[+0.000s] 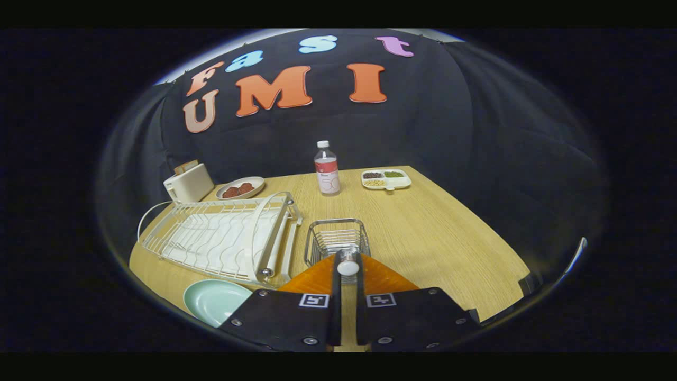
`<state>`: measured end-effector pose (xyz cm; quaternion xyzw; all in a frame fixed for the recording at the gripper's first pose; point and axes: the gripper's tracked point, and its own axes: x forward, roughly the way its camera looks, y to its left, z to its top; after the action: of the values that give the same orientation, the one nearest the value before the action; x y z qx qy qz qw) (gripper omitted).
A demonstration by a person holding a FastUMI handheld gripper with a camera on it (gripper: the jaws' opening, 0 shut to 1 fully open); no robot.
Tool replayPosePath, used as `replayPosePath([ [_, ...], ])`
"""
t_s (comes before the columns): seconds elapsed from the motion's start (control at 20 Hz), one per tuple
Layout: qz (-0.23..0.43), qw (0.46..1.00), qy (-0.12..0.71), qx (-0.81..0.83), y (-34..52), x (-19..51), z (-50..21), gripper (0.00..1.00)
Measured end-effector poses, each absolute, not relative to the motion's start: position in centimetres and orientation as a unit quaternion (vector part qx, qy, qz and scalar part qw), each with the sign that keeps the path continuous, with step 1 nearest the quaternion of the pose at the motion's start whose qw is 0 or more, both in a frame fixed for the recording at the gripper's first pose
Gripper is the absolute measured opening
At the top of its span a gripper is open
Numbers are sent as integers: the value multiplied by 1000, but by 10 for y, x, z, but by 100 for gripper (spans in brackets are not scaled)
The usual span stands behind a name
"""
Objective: Take the plate from the dish rack, then take the spoon from the basket and place it into the plate.
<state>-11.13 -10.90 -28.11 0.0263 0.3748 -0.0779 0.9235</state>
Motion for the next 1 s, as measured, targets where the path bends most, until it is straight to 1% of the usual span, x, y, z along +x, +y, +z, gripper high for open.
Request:
replayPosePath([
  [0.7,-64,930,359,36,-111,-109,-210,11],
  [0.85,-51,934,352,45,-105,-113,-194,11],
  [1.0,-40,931,358,58,-98,-123,-192,11],
])
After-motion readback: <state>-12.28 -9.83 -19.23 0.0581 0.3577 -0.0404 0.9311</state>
